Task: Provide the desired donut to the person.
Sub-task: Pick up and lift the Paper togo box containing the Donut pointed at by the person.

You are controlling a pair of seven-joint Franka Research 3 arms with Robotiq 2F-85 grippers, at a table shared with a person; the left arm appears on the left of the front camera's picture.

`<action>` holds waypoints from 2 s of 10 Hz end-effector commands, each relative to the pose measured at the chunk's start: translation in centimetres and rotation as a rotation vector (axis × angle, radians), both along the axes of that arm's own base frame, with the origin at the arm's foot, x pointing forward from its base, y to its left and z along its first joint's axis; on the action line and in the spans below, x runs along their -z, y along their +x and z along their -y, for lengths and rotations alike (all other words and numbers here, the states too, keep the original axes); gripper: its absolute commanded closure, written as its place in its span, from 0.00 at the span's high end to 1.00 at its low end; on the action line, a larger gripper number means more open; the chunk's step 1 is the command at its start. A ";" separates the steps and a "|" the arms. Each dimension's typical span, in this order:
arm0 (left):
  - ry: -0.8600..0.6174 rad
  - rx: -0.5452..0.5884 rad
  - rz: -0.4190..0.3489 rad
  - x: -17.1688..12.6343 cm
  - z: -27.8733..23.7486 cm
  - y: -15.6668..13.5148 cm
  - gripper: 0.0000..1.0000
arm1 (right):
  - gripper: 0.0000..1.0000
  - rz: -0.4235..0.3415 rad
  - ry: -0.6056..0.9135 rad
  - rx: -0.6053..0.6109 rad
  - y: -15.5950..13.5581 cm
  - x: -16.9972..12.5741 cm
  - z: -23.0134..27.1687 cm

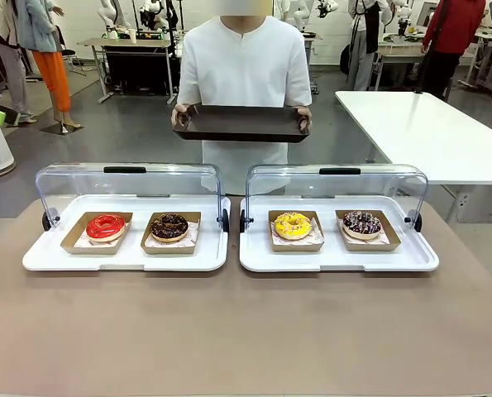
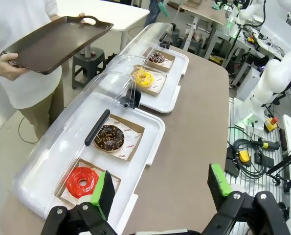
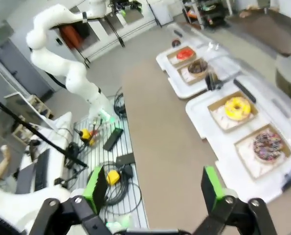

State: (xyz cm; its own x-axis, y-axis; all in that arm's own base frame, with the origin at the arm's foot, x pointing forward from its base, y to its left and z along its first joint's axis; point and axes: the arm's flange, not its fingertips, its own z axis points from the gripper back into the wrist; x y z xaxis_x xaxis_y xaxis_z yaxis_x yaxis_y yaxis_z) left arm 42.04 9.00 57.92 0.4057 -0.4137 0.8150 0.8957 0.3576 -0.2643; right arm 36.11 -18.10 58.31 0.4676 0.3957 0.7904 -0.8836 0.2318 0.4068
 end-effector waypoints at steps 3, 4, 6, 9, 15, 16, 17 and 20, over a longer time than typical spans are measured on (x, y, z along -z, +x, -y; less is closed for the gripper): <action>0.047 -0.012 0.016 -1.5 -1.6 -1.9 1.00 | 1.00 0.019 -0.113 -0.035 -3.3 0.6 1.1; 0.061 -0.015 0.022 -1.7 -1.9 -2.7 1.00 | 1.00 0.022 -0.109 -0.029 -3.9 0.7 1.4; 0.064 -0.016 0.008 -1.9 -3.0 -3.5 1.00 | 1.00 0.017 -0.118 -0.032 -4.2 0.8 1.3; 0.052 -0.024 0.021 -1.9 -2.6 -2.8 1.00 | 1.00 0.008 -0.109 -0.015 -3.6 0.1 1.6; 0.052 -0.024 0.021 -1.9 -2.6 -2.8 1.00 | 1.00 0.008 -0.109 -0.015 -3.6 0.1 1.6; 0.052 -0.024 0.021 -1.9 -2.6 -2.8 1.00 | 1.00 0.008 -0.109 -0.015 -3.6 0.1 1.6; 0.052 -0.024 0.021 -1.9 -2.6 -2.8 1.00 | 1.00 0.008 -0.109 -0.015 -3.6 0.1 1.6; 0.052 -0.024 0.021 -1.9 -2.6 -2.8 1.00 | 1.00 0.008 -0.109 -0.015 -3.6 0.1 1.6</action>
State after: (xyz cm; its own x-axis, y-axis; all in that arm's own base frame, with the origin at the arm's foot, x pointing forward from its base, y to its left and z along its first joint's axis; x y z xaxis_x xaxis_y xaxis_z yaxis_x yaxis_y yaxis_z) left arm 39.01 11.70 59.70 0.4040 -0.4533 0.7945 0.8922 0.3868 -0.2330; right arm 32.47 -19.53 58.23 0.4519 0.4903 0.7453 -0.8920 0.2564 0.3722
